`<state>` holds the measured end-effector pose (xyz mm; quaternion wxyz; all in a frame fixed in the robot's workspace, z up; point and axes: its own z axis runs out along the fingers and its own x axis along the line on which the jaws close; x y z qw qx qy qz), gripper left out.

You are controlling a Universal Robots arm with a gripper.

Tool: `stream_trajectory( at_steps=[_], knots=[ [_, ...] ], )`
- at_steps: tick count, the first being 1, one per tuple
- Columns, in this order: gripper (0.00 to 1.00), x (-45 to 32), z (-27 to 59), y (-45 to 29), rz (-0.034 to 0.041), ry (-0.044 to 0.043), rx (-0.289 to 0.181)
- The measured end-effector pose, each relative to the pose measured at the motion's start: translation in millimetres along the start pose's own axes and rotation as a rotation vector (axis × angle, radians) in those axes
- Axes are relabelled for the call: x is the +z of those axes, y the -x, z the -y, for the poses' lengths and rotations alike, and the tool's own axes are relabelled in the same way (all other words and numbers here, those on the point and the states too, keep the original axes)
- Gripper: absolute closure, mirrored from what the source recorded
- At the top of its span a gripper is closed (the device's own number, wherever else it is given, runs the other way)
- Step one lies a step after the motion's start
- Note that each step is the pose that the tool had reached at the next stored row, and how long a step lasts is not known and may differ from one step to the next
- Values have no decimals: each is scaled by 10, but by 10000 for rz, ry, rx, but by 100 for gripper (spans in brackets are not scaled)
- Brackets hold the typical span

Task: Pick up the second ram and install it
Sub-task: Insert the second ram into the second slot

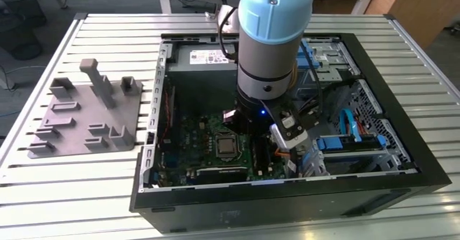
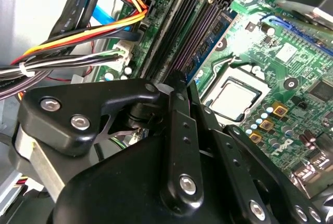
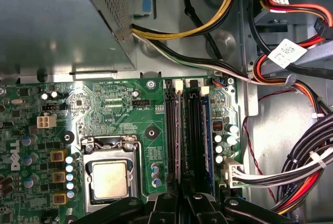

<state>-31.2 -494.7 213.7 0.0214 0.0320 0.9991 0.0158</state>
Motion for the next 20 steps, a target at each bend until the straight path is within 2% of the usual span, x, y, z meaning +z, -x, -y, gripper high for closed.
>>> stream_trajectory(
  at_steps=[5, 13, 20],
  knots=[
    [86, 0, -1, 10, -6, 5, -98],
    [86, 2, -5, 76, -62, 12, -345],
    [86, 24, -4, 76, -64, 16, -344]
  ],
)
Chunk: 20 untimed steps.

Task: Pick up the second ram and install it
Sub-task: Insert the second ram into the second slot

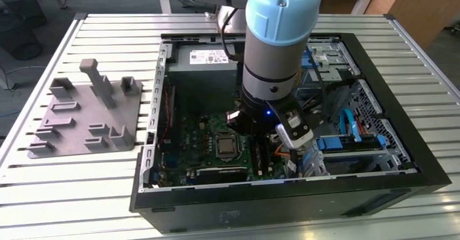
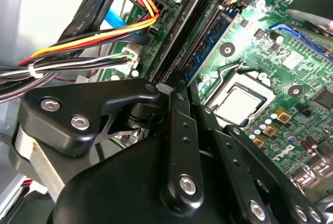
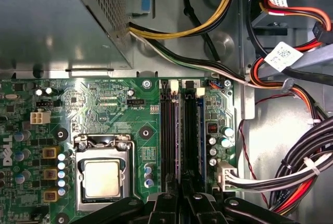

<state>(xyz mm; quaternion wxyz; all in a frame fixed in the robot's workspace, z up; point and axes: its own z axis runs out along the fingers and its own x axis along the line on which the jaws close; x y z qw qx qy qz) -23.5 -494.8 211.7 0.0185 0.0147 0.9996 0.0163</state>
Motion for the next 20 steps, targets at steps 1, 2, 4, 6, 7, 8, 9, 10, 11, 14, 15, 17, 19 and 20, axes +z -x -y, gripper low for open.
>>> stream_trajectory(
  at_steps=[1, 2, 4, 6, 7, 8, 9, 10, 11, 14, 15, 17, 19, 20],
  knots=[
    [86, 1, 0, 0, 0, 1, -1],
    [86, 2, 0, -1, 0, 1, -1],
    [86, 10, 0, -1, 2, 5, 0],
    [86, 21, 1, -2, 0, 0, 0],
    [86, 28, 1, -2, 0, 2, 0],
    [86, 37, 1, -3, 1, 3, 0],
    [86, 45, 2, -3, 0, -1, 0],
    [86, 52, 2, -4, -2, -5, 0],
    [86, 58, 3, -4, -3, -6, 0],
    [86, 68, 2, -4, -1, -8, 1],
    [86, 69, 2, -4, 0, -15, 0],
    [86, 70, 2, -4, 1, -29, 0],
    [86, 70, 2, -3, 1, -33, 0],
    [86, 71, 1, -3, 3, -43, 0]
  ],
)
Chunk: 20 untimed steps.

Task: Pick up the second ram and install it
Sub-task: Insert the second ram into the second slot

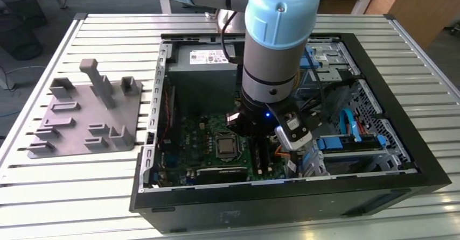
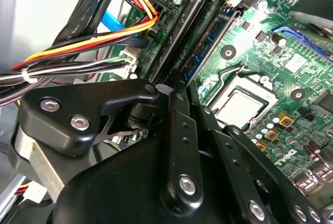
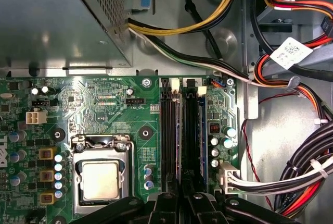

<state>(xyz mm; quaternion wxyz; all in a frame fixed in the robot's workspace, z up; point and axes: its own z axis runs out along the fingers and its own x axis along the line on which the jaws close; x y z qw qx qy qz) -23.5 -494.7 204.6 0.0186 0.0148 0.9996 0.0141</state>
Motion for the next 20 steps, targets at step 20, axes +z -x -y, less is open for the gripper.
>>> stream_trajectory(
  at_steps=[20],
  knots=[
    [86, -23, 0, 1, 3, -197, -8]
  ],
)
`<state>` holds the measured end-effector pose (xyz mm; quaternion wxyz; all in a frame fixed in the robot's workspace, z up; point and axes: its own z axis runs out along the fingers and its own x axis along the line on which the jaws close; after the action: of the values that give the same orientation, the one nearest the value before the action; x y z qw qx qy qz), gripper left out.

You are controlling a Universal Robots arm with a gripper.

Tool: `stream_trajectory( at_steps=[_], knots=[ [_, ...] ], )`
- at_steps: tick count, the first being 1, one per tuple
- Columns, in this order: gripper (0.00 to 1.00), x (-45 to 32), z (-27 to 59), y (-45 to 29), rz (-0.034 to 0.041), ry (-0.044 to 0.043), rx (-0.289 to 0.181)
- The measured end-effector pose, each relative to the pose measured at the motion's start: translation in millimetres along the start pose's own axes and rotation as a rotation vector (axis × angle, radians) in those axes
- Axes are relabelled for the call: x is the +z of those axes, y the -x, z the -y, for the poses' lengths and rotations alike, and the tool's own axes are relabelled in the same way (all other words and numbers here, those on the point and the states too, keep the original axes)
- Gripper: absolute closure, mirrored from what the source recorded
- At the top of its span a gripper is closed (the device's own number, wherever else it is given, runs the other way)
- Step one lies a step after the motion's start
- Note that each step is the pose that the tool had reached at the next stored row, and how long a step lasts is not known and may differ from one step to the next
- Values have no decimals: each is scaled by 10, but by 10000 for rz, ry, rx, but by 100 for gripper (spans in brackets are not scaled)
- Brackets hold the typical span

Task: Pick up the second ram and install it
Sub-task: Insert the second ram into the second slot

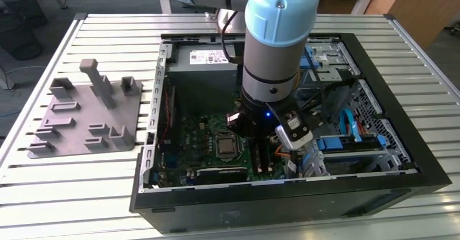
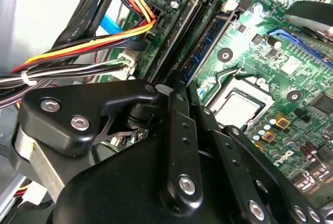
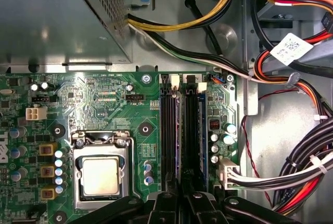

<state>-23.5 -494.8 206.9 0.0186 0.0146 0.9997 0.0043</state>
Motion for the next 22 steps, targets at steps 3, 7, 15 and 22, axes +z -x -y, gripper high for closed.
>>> stream_trajectory(
  at_steps=[3, 7, 15, 22],
  knots=[
    [86, 4, 0, 0, 1, 1, 0],
    [86, 13, 0, 0, 1, 2, 0],
    [86, 18, 0, -1, -1, 9, -211],
    [86, 20, 0, -1, -1, 17, -338]
  ],
)
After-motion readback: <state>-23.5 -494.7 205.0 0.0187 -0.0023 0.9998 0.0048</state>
